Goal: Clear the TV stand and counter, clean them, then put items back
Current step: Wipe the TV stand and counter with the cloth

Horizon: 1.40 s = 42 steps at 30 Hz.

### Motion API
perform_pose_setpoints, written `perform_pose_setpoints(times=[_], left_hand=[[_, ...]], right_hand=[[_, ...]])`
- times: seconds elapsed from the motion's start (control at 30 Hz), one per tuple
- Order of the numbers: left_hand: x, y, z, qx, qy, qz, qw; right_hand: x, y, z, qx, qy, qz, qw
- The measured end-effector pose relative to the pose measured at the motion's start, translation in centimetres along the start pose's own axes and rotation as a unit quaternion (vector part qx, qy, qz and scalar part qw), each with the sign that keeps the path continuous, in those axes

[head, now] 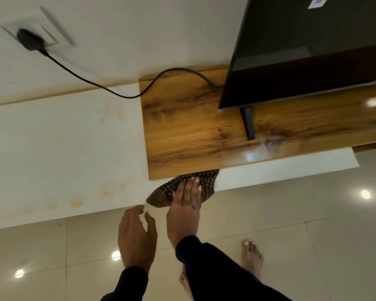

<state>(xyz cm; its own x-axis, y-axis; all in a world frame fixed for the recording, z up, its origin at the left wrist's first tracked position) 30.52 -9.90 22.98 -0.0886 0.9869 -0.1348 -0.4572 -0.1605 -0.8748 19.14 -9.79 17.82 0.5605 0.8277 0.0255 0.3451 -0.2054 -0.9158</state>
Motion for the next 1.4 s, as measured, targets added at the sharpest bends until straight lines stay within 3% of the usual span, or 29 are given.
perform_pose_setpoints(times=[0.1,0.2,0.27,0.4,0.47,0.6,0.83,1.0,1.2,1.33,1.4], left_hand=[[-1.7,-1.5,-2.1,0.005,-0.078,0.050,0.996],[-2.6,-2.7,-2.9,0.008,-0.076,0.067,0.995],[-3.0,-2.8,-3.0,0.000,-0.059,0.060,0.996],[-2.6,-1.7,-2.5,-0.030,-0.008,0.019,0.999],[-2.0,-0.6,-1.2,-0.038,0.028,-0.015,0.999],[-0.8,1.3,2.5,-0.038,0.111,-0.057,0.991],[1.6,3.5,7.5,-0.014,0.151,-0.082,0.985],[2.9,5.3,9.3,-0.015,0.174,-0.085,0.981],[4.0,6.8,11.0,-0.025,0.183,-0.091,0.979],[4.2,7.7,11.4,-0.034,0.198,-0.094,0.975],[4.6,7.8,11.8,-0.034,0.201,-0.100,0.974]], right_hand=[[1.8,0.8,-4.3,0.001,-0.076,-0.053,0.996],[3.0,1.6,-5.6,0.022,-0.171,-0.114,0.978],[2.0,1.4,-4.1,0.026,-0.247,-0.097,0.964],[-2.6,-0.5,2.0,0.072,-0.512,-0.104,0.849],[-5.0,-1.6,5.1,0.059,-0.547,-0.090,0.830],[-7.2,-4.6,12.4,0.039,-0.491,-0.086,0.866],[-11.5,-12.4,25.2,0.013,-0.347,-0.120,0.930],[-13.5,-18.4,35.3,0.014,-0.134,-0.044,0.990],[-15.5,-23.8,42.2,0.038,0.119,0.034,0.992],[-15.0,-23.2,42.1,0.009,0.048,0.064,0.997],[-14.6,-22.1,41.6,-0.015,0.080,0.103,0.991]])
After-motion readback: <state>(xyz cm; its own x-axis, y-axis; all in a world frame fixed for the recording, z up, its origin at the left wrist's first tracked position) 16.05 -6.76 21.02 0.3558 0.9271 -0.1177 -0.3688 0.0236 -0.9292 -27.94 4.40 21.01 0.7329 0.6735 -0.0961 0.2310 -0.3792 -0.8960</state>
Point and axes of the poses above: each hand's wrist, its own x-axis away from the middle knuckle, its own y-axis out of the palm, z = x × y, the point moved 2 cm from there along -x, towards the middle knuckle, and after that the axes turned 11 degrees about z, right-handed, at the moved point
